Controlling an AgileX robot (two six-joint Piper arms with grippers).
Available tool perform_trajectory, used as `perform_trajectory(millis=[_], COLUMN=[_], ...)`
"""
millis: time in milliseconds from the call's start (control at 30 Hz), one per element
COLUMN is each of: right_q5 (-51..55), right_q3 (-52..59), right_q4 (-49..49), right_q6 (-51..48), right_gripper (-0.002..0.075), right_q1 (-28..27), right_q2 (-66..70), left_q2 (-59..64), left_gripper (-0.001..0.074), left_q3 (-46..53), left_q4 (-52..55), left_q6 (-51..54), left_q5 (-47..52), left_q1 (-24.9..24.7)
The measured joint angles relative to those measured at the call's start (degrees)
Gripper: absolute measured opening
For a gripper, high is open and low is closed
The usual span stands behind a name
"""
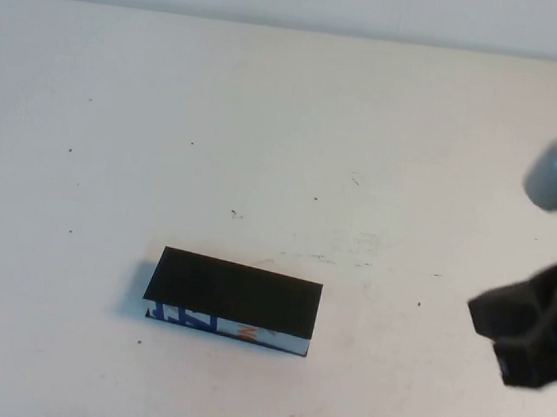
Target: Return glasses to glasses case
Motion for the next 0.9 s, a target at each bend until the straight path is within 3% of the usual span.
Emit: perform_trajectory(millis=[300,500,700,900], right_q5=[-20.61,-34.51,-38.78,-34.59], right_q3=[25.2,36.34,40.08,40.36], right_q4=[0.22,0.26,0.36,0.36], right_q6=[0.0,0.0,0.02,0.12], right_gripper=[-0.0011,-0.0011,-0.0011,-0.0011], right_q1=[0.0,0.0,0.0,0.0], right_q2=[-24.37,-31.14,-31.27,-31.27], left_q2=[-6.3,-6.3,-6.3,-6.3], left_gripper=[-0.0001,-0.0001,-0.0001,-0.0001], left_q3=[13.87,15.22,15.22,15.22], left_q4=[-1.27,-2.27,-3.46,-3.92], left_q6=[-0.22,-0.22,-0.22,-0.22], left_q5=[-5.15,-5.15,-6.08,-6.46], left_q1=[0.0,0.0,0.0,0.0])
